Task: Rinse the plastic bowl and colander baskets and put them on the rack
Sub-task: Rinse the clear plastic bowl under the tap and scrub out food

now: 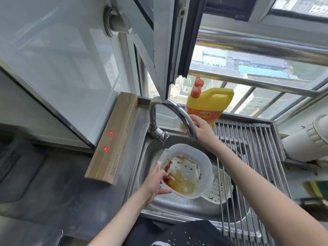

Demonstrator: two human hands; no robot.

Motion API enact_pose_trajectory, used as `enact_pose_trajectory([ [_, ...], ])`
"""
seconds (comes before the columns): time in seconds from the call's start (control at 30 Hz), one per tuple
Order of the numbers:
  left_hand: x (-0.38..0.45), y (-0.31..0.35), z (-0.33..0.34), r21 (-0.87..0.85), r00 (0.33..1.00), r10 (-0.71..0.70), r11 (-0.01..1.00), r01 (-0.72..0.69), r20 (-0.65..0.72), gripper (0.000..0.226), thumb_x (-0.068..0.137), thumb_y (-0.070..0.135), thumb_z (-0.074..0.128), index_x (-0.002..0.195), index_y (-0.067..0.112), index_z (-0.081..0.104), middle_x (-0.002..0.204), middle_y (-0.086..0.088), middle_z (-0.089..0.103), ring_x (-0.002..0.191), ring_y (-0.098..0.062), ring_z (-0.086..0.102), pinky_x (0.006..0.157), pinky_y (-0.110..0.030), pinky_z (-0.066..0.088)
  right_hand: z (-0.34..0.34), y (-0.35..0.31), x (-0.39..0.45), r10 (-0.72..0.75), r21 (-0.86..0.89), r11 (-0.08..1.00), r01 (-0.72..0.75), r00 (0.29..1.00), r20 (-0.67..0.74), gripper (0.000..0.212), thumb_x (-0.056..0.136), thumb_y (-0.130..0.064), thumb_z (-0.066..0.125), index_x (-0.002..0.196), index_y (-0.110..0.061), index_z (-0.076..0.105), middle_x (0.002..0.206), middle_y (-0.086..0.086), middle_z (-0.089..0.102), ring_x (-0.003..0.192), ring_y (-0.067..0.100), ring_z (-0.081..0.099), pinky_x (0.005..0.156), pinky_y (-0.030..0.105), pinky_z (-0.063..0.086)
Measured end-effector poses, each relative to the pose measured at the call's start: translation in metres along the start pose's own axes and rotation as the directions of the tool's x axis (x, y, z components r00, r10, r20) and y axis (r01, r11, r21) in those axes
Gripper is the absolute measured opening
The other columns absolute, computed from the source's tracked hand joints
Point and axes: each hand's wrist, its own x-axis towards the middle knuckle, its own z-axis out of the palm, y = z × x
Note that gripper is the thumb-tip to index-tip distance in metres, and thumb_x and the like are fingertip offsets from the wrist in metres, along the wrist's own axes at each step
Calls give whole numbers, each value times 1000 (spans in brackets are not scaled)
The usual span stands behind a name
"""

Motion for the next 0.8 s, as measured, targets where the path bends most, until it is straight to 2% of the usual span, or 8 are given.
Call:
enact_pose_trajectory([
  [0.1,2,-7,-3,-13,999,-25,1000,25,-19,52,94,2,34,133,35,38,123,-2,53,108,-21,57,68,-39,60,6,10,6,17,-43,999,-14,996,84,22,93,-19,56,114,-26,57,82,-1,64,73,21,63,66,36,54],
  [0.2,6,-11,-8,1,998,-55,999,55,-34,51,93,4,36,137,29,38,126,-3,53,112,-23,56,82,-50,57,29,16,6,43,-71,997,-23,954,297,34,94,-23,56,127,-30,53,94,-2,63,76,11,60,67,27,53],
  [0.27,10,-14,-10,7,996,-77,997,78,-50,53,92,5,38,141,25,35,133,-7,50,118,-26,53,85,-52,56,47,14,6,43,-84,996,-16,942,333,34,95,-25,56,128,-28,53,94,-6,62,77,3,56,68,20,48],
  [0.4,14,-16,-12,-21,991,-115,993,114,-74,63,91,8,42,148,28,25,146,-9,39,128,-30,43,84,-50,56,65,1,5,26,-119,993,3,969,245,19,97,-22,52,111,-10,58,80,1,59,66,3,49,57,5,40],
  [0.5,15,-14,-11,-4,989,-107,994,107,-102,58,94,8,40,147,24,27,148,-3,32,130,-29,33,86,-49,56,73,-2,4,10,-191,981,18,990,144,16,99,-20,45,96,-8,55,74,-7,54,65,7,48,59,20,38],
  [0.57,17,-11,-9,-12,987,-112,994,111,-117,59,95,8,40,149,24,23,152,-1,26,139,-34,21,85,-48,56,80,2,2,-4,-230,973,26,995,95,16,100,-20,43,93,-9,53,87,-3,62,81,14,55,67,32,43],
  [0.63,18,-10,-7,-14,983,-124,992,123,-132,61,96,9,40,151,25,20,155,-1,21,142,-38,13,85,-46,57,84,6,2,-16,-226,974,27,999,50,17,100,-18,41,95,-8,54,98,3,66,90,17,58,71,34,45],
  [0.8,24,-17,-11,-35,979,-150,989,147,-141,64,93,9,42,151,30,20,156,-2,22,141,-39,18,78,-44,59,91,10,3,-32,-247,968,29,999,-8,15,100,-16,42,97,-8,54,93,7,67,79,18,54,63,28,32],
])
